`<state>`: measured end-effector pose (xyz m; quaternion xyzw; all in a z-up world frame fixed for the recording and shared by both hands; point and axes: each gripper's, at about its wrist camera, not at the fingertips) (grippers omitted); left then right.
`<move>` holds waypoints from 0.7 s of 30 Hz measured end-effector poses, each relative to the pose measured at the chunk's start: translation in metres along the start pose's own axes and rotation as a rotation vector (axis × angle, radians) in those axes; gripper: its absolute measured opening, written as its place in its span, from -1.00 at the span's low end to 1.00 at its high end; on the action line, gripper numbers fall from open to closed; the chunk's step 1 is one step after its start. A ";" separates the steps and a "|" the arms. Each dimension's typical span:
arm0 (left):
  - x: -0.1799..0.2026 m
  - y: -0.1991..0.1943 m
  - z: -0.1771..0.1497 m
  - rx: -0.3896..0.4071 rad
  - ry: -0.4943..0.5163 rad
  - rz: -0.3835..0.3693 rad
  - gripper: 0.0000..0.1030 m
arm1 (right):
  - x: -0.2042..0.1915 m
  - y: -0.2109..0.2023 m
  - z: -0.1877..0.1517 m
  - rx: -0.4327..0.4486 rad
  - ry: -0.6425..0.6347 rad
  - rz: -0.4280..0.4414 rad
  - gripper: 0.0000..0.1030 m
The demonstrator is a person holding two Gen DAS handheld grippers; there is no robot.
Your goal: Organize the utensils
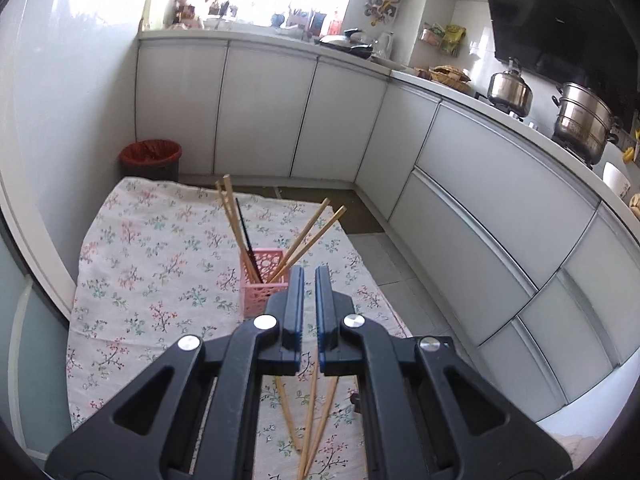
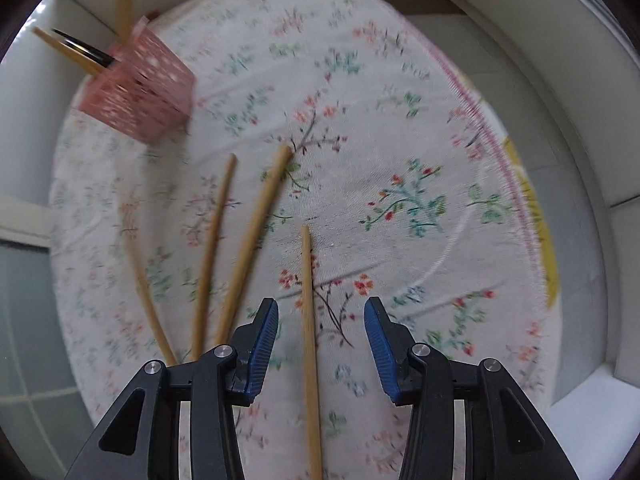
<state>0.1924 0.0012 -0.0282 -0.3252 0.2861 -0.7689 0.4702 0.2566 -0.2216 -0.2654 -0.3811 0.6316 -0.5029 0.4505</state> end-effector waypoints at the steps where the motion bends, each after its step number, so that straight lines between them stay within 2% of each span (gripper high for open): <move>1: -0.003 0.002 0.000 -0.009 -0.010 0.001 -0.89 | -0.005 -0.001 0.001 0.029 -0.005 -0.022 -0.09; 2: -0.007 0.006 -0.002 -0.026 -0.017 0.005 -0.89 | -0.009 0.001 0.003 0.028 -0.011 -0.030 -0.09; 3: -0.010 0.012 -0.004 -0.051 -0.017 0.005 -0.88 | -0.012 0.004 0.005 0.022 -0.006 -0.038 -0.18; 4: -0.012 0.021 -0.006 -0.095 -0.020 -0.003 -0.87 | -0.014 0.004 0.005 0.043 -0.005 -0.064 -0.56; 5: -0.015 0.032 -0.010 -0.147 -0.027 -0.012 -0.75 | -0.018 0.006 0.005 0.059 -0.021 -0.130 -0.80; 6: -0.017 0.043 -0.012 -0.189 -0.034 -0.017 -0.55 | -0.019 0.007 0.005 0.069 -0.035 -0.138 -0.88; 8: -0.021 0.074 -0.019 -0.292 -0.054 -0.007 -0.31 | -0.014 0.008 0.005 0.072 -0.031 -0.106 -0.89; 11: -0.021 0.121 -0.027 -0.409 -0.063 0.058 -0.29 | -0.003 0.008 0.006 0.064 -0.020 -0.052 -0.89; 13: -0.018 0.157 -0.033 -0.482 -0.071 0.075 -0.29 | 0.008 0.007 0.006 0.063 -0.019 -0.040 -0.89; 19: -0.014 0.242 -0.039 -0.559 -0.087 0.237 -0.29 | 0.028 0.006 0.004 0.047 -0.028 0.017 -0.92; 21: -0.016 0.256 -0.038 -0.567 -0.107 0.246 -0.29 | 0.036 0.006 0.007 0.039 -0.043 0.016 -0.92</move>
Point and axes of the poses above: each gripper's, at about its wrist camera, not at the fingertips, and y roughly the way its jaws point, x to its right, z to its top, and after that the axes turned 15 degrees about -x, right-handed
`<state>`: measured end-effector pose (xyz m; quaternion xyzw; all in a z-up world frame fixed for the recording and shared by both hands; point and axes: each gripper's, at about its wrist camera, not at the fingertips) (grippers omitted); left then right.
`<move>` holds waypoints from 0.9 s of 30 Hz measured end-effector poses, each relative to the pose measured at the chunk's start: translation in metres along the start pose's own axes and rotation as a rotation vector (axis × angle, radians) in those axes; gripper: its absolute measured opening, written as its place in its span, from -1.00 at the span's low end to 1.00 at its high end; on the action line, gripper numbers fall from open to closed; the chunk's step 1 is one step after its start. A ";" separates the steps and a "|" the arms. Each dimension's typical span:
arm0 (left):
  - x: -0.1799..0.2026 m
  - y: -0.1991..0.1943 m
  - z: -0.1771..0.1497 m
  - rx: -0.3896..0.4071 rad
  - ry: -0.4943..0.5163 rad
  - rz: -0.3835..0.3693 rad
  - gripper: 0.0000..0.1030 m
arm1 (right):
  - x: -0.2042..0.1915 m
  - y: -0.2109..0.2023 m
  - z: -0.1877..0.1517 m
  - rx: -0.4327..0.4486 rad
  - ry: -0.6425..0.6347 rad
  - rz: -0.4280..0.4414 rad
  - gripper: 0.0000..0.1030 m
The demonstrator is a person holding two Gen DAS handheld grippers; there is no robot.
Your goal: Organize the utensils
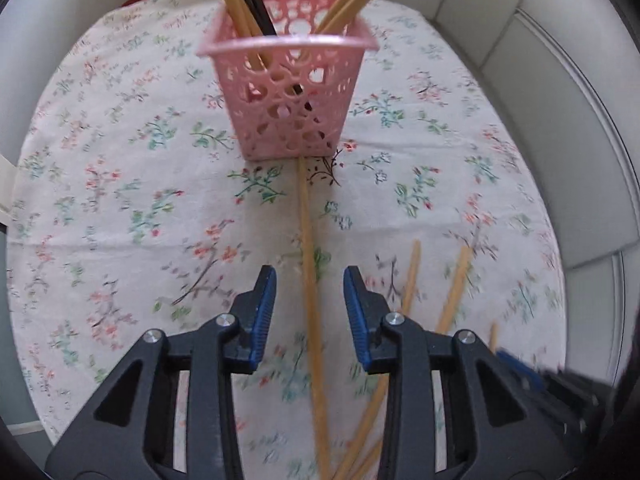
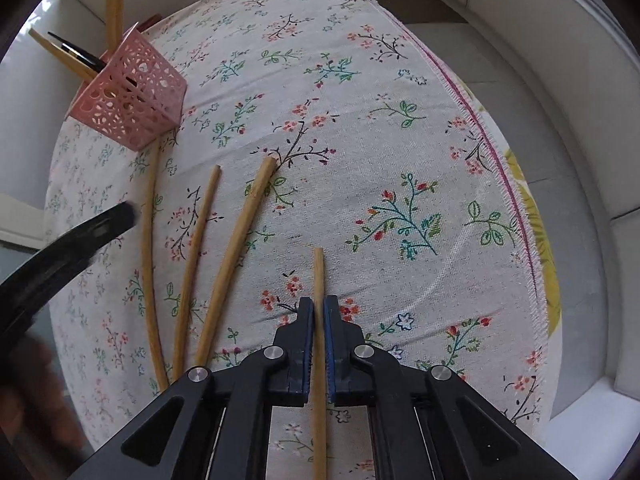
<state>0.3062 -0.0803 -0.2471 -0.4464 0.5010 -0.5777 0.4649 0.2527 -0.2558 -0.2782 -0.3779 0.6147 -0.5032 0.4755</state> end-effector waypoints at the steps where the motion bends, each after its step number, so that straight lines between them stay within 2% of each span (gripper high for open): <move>1: 0.001 0.006 0.004 -0.010 -0.011 0.009 -0.29 | -0.001 -0.002 -0.002 0.000 -0.007 -0.008 -0.92; 3: 0.002 0.016 0.011 -0.038 -0.025 0.005 -0.29 | -0.001 -0.003 -0.002 0.000 -0.016 -0.024 -0.92; 7: 0.009 0.020 0.022 -0.011 -0.014 0.066 -0.29 | -0.003 -0.003 -0.005 0.000 0.002 -0.005 -0.91; 8: 0.009 0.020 0.022 -0.016 -0.012 0.064 -0.41 | -0.002 -0.003 -0.005 0.001 0.004 -0.002 -0.92; 9: 0.011 0.019 0.021 -0.018 -0.002 0.067 -0.80 | -0.005 -0.004 -0.005 0.002 -0.004 -0.008 -0.92; 12: 0.015 0.018 0.010 -0.025 0.045 0.086 -0.86 | -0.006 -0.010 -0.016 0.027 -0.027 -0.024 -0.90; 13: 0.012 0.016 0.004 -0.029 0.040 0.066 -0.87 | -0.012 -0.005 -0.012 0.032 -0.024 -0.017 -0.90; 15: 0.000 0.008 -0.008 -0.021 0.028 -0.024 -0.87 | -0.009 -0.008 -0.019 0.050 -0.029 0.008 -0.90; 19: -0.021 -0.046 -0.046 0.110 0.061 -0.145 -0.87 | -0.002 -0.033 -0.041 0.128 -0.054 0.051 -0.90; 24: -0.040 -0.103 -0.091 0.229 0.088 -0.181 -0.87 | -0.003 -0.074 -0.084 0.242 -0.104 0.105 -0.90; 27: -0.047 -0.126 -0.119 0.291 0.093 -0.199 -0.87 | -0.007 -0.077 -0.098 0.232 -0.114 0.100 -0.90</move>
Point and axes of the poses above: each gripper's, at about its wrist camera, not at the fingertips, and y roughly the way its jaws point, x to its right, z to its top, and after that the axes turned 15 degrees about -x, right-handed
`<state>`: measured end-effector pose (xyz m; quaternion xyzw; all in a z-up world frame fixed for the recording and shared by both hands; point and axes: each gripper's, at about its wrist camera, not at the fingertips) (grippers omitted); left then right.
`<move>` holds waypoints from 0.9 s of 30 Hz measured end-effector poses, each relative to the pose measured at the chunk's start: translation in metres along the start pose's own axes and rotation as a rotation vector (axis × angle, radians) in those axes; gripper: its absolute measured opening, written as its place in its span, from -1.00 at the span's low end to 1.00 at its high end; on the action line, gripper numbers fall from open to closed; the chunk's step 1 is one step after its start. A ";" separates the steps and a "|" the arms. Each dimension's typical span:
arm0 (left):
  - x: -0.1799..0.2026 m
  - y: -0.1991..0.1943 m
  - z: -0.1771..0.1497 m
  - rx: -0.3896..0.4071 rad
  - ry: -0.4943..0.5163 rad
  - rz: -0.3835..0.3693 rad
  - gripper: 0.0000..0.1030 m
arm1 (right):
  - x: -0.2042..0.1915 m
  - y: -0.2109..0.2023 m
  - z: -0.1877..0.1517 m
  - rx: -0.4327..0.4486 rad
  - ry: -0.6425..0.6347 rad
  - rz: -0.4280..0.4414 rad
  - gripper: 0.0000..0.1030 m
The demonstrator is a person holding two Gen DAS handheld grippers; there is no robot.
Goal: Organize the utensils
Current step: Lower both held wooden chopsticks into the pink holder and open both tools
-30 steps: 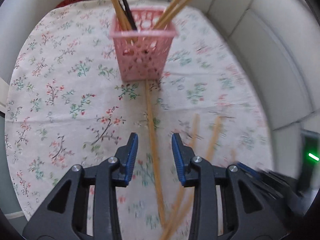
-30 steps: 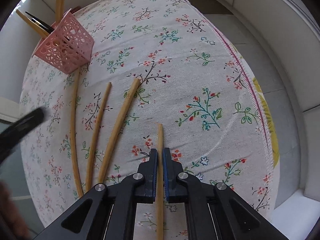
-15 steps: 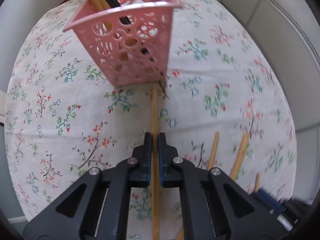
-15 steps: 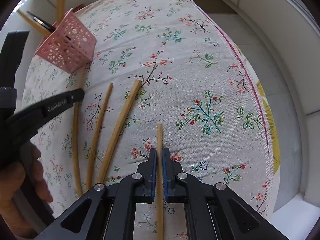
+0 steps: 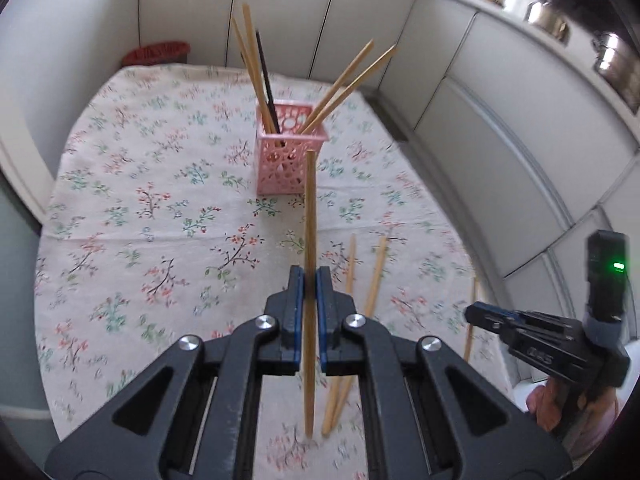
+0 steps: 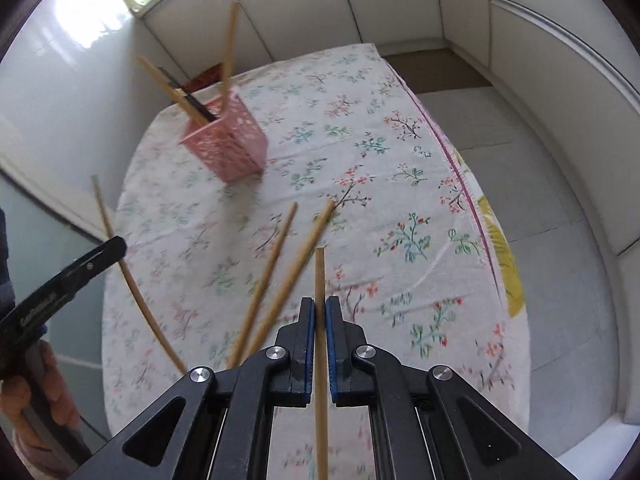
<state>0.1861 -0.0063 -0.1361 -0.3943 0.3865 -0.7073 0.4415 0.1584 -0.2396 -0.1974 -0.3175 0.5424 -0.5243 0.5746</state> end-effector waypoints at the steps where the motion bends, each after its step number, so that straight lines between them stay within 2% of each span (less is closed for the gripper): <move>1: 0.003 -0.002 -0.002 0.017 0.002 0.001 -0.87 | -0.002 0.001 -0.001 -0.002 0.004 -0.001 -0.90; 5: 0.007 -0.030 -0.017 0.114 0.019 0.009 -0.87 | -0.007 -0.011 -0.008 0.042 0.008 -0.009 -0.90; 9: 0.010 -0.060 -0.017 0.187 0.041 0.007 -0.87 | -0.017 -0.044 -0.017 0.132 -0.024 -0.012 -0.90; 16: 0.008 -0.098 0.015 0.282 0.033 0.003 -0.87 | -0.051 -0.121 -0.009 0.266 -0.100 0.026 -0.90; 23: 0.012 -0.108 0.077 0.358 0.010 0.009 -0.86 | -0.091 -0.180 0.051 0.397 -0.154 0.030 -0.90; 27: 0.009 -0.096 0.117 0.389 -0.015 0.009 -0.86 | -0.104 -0.193 0.092 0.441 -0.154 0.041 -0.90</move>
Point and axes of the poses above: each gripper's, at about its wrist camera, not at the fingertips, and y roughly the way its jaws point, x to its right, z to its top, and after that the axes turned 15 degrees about -x, right-handed
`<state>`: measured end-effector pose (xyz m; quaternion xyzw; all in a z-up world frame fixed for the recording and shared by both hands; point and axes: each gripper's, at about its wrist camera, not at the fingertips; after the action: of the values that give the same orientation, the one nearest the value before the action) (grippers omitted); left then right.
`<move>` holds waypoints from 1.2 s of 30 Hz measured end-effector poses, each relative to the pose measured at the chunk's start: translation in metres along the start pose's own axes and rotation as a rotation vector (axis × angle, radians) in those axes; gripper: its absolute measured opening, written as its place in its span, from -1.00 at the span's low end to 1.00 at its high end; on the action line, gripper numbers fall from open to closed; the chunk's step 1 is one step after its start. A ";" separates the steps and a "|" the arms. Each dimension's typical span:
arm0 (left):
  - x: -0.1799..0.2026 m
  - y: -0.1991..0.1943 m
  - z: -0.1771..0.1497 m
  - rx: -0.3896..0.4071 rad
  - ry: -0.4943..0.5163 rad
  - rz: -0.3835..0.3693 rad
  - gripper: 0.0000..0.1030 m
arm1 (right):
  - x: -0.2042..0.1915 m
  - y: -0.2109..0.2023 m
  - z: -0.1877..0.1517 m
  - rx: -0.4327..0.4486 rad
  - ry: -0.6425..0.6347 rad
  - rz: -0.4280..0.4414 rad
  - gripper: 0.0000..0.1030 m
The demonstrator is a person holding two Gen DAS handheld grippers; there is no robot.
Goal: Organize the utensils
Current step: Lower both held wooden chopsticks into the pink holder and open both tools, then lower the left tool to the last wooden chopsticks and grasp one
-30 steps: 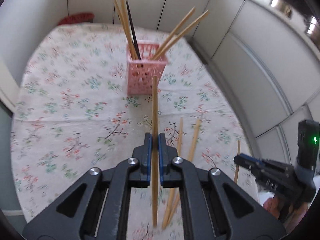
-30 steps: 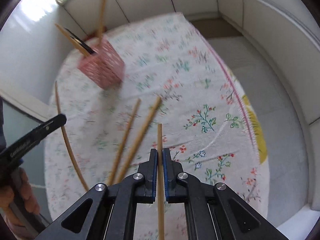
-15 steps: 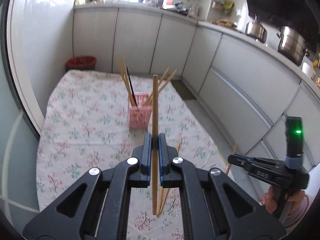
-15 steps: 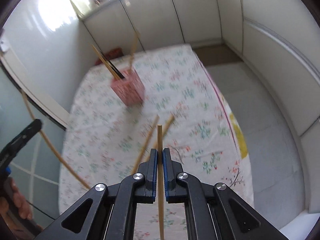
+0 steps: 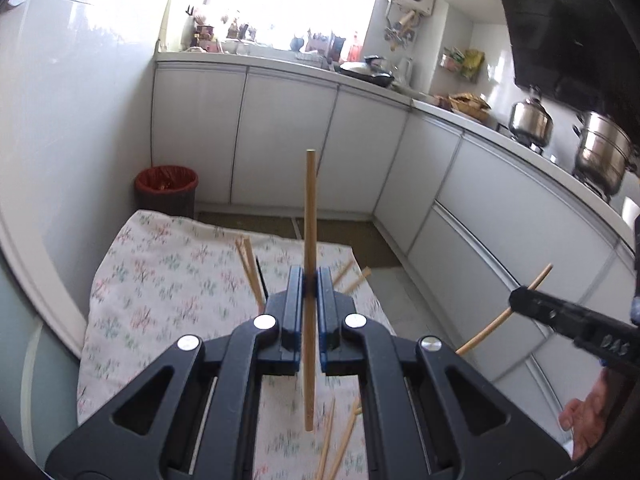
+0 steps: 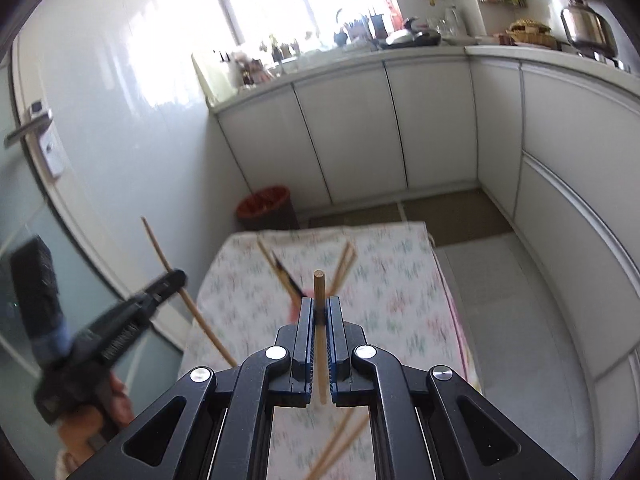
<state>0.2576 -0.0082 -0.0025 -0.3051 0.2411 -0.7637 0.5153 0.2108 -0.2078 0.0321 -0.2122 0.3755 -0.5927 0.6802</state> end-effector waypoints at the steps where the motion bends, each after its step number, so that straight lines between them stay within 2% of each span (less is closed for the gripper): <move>1: -0.001 0.004 0.003 0.005 -0.004 0.002 -0.86 | -0.001 0.003 0.010 0.018 0.000 -0.003 -0.90; 6: -0.007 0.037 0.025 0.035 -0.027 0.034 -0.86 | -0.005 0.027 0.047 0.058 -0.006 0.000 -0.90; 12: -0.013 0.075 0.036 0.077 -0.025 0.072 -0.86 | -0.008 0.065 0.069 0.079 -0.022 0.018 -0.90; 16: -0.019 0.102 0.024 0.027 -0.019 0.049 -0.85 | -0.009 0.092 0.072 0.065 -0.022 0.022 -0.90; 18: -0.022 0.099 0.014 0.034 -0.010 0.056 -0.78 | -0.011 0.109 0.073 0.045 -0.024 0.026 -0.90; 22: -0.028 0.068 0.000 0.096 -0.011 0.061 -0.72 | -0.014 0.131 0.073 0.024 -0.035 0.013 -0.90; 23: -0.032 0.061 -0.003 0.103 -0.017 0.061 -0.63 | -0.015 0.137 0.073 0.016 -0.033 0.011 -0.89; 24: -0.035 0.059 -0.003 0.101 -0.023 0.064 -0.51 | -0.015 0.143 0.073 0.007 -0.030 0.013 -0.89; 25: -0.040 0.056 -0.004 0.096 -0.035 0.065 -0.48 | -0.015 0.147 0.072 0.001 -0.028 0.017 -0.89; 30: -0.059 0.057 -0.017 0.055 -0.090 0.085 -0.47 | -0.019 0.188 0.060 -0.084 -0.027 0.030 -0.88; 33: -0.066 0.061 -0.025 0.013 -0.115 0.085 -0.47 | -0.019 0.200 0.053 -0.120 -0.019 0.005 -0.77; 35: -0.066 0.061 -0.028 0.003 -0.109 0.090 -0.47 | -0.019 0.197 0.048 -0.106 -0.026 -0.015 -0.54; 36: -0.065 0.061 -0.029 -0.002 -0.105 0.093 -0.42 | -0.019 0.192 0.045 -0.095 -0.029 -0.028 -0.26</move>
<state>0.2937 0.0326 -0.0783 -0.3336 0.2286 -0.7217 0.5617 0.3697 -0.1563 -0.0756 -0.2579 0.3901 -0.5806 0.6665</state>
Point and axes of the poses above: each gripper's, at about its wrist camera, not at the fingertips, and y roughly the way its jaws point, x to its right, z to its top, and after that the axes turned 15 degrees about -x, right-handed
